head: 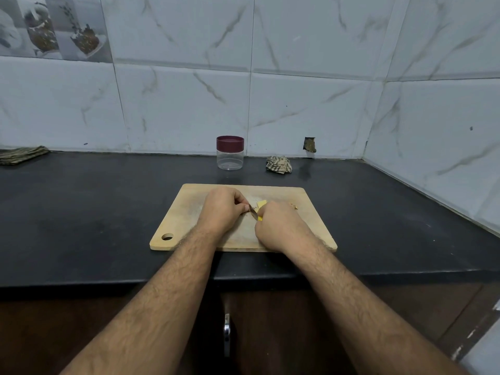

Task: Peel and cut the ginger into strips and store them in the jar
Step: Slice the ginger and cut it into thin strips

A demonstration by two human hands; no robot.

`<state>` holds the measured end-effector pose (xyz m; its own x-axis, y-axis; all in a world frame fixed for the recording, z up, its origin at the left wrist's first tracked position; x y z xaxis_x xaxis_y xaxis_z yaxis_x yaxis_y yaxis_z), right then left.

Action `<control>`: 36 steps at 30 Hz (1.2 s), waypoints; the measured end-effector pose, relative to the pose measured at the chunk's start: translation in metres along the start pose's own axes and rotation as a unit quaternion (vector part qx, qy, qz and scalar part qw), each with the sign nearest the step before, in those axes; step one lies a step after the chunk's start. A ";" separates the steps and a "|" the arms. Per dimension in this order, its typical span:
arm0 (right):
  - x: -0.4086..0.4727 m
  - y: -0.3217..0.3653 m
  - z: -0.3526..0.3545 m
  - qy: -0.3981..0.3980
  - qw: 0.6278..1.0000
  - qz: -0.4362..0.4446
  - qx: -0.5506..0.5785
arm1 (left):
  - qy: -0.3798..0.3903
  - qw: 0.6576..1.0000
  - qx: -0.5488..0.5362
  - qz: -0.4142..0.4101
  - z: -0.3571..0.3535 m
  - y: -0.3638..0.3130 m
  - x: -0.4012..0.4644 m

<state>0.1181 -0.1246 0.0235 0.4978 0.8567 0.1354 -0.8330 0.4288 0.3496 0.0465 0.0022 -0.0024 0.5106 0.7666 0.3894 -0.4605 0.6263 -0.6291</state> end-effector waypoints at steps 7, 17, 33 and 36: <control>-0.014 -0.001 0.002 0.013 1.000 -0.010 -0.011 | -0.003 1.000 0.014 -0.003 0.001 -0.002 -0.002; -0.023 -0.013 0.003 0.003 1.000 -0.010 -0.014 | -0.011 1.000 0.002 -0.003 0.003 -0.003 -0.003; -0.020 -0.021 0.007 -0.025 0.999 -0.013 0.042 | 0.049 0.999 0.014 -0.018 0.021 -0.001 -0.006; -0.020 -0.026 0.007 -0.016 0.999 -0.020 0.039 | 0.077 0.997 0.013 -0.023 0.024 0.000 -0.004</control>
<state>0.1312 -0.1549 0.0187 0.5394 0.8286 0.1497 -0.7914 0.4381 0.4263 0.0269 0.0024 0.0126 0.6353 0.7080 0.3083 -0.4527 0.6649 -0.5941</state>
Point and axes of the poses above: each hand's wrist, its own x-axis towards the middle knuckle, its own z-axis out of the back of the hand, y = z × x, the point moved 2 cm from there along x, towards the middle knuckle, and after that the axes turned 1 degree about -y, right-handed, at the moved point
